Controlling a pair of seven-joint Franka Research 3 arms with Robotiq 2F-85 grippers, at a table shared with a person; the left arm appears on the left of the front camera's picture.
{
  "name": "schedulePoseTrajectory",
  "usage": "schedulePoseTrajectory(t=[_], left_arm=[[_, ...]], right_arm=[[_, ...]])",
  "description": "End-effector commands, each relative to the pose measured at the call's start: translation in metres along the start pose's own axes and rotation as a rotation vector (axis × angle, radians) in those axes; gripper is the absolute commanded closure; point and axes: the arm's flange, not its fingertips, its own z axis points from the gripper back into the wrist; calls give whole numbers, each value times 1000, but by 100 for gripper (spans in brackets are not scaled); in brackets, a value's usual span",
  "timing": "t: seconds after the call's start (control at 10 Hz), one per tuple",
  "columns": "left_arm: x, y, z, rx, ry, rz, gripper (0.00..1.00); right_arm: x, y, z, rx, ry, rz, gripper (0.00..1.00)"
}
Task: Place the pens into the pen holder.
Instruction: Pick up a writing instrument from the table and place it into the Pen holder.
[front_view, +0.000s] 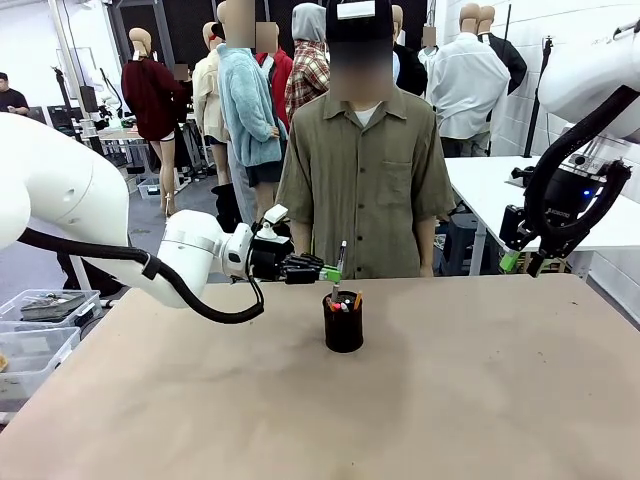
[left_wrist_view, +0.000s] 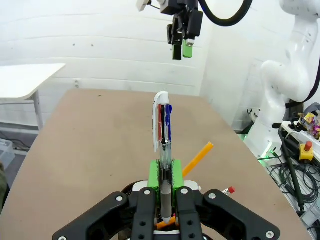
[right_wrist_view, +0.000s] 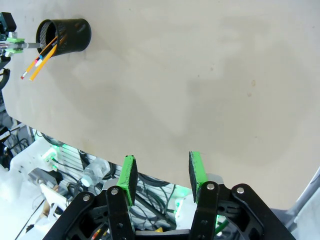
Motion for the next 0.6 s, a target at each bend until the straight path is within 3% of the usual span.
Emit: schedulePoseTrajectory(t=[0.0, 0.1, 0.5], left_arm=[[0, 11, -2, -2, 23, -45, 100], [0, 13, -3, 1, 41, -36, 100], [6, 4, -1, 4, 80, -39, 28]], right_arm=[[-3, 0, -5, -5, -14, -6, 47], [-3, 0, -5, -5, -14, -6, 47], [-3, 0, -5, -5, -14, -6, 47]])
